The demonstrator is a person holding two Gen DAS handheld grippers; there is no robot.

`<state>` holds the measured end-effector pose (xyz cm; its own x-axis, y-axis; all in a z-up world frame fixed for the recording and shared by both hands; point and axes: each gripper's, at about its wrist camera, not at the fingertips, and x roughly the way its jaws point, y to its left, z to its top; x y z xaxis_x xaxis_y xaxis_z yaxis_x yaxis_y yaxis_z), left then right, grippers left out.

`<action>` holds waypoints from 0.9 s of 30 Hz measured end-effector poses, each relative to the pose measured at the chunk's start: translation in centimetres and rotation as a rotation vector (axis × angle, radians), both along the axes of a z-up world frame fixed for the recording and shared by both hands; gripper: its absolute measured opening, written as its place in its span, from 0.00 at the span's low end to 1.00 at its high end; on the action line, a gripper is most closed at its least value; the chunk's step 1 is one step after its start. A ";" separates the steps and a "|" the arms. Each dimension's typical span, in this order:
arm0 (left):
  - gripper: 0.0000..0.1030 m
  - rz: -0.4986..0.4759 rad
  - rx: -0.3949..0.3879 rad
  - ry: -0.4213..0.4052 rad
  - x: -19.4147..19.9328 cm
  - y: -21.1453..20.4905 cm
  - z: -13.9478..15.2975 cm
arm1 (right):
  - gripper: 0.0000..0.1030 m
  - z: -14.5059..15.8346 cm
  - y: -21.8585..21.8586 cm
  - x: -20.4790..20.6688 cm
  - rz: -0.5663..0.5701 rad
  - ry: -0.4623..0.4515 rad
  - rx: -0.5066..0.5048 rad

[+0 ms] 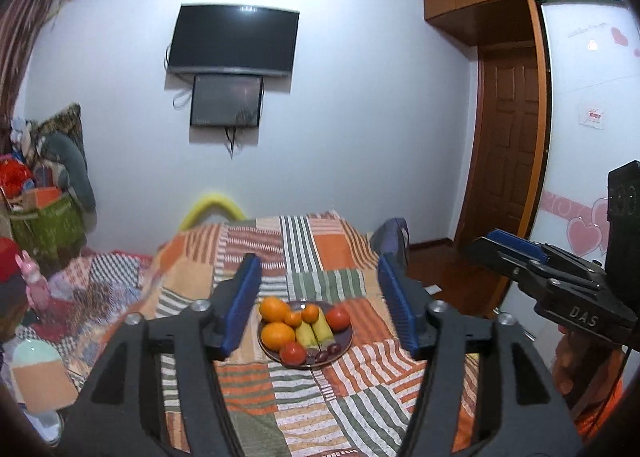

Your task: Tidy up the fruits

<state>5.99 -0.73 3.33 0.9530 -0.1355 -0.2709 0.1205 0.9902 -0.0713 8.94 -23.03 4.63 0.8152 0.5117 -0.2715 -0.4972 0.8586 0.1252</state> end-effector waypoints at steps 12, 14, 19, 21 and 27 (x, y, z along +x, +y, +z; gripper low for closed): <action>0.96 0.035 0.035 -0.061 -2.7 -0.8 1.1 | 0.87 0.6 0.0 -2.3 -0.065 -0.077 0.016; 0.99 0.041 0.024 -0.062 -2.9 -0.7 1.2 | 0.93 0.7 0.1 -2.4 -0.081 -0.088 0.011; 1.00 0.053 0.028 -0.059 -2.9 -0.6 1.1 | 1.00 0.7 -0.1 -3.1 -0.101 -0.104 0.008; 1.00 0.054 0.032 -0.055 -2.8 -0.7 1.0 | 1.00 0.8 -0.1 -3.3 -0.103 -0.104 0.004; 1.00 0.057 0.047 -0.052 -3.0 -1.1 0.8 | 1.00 0.6 -0.1 -3.6 -0.107 -0.106 -0.005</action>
<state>3.03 -1.81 4.14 0.9718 -0.0692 -0.2255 0.0666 0.9976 -0.0194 5.35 -23.09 5.27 0.8891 0.4195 -0.1832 -0.4134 0.9077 0.0724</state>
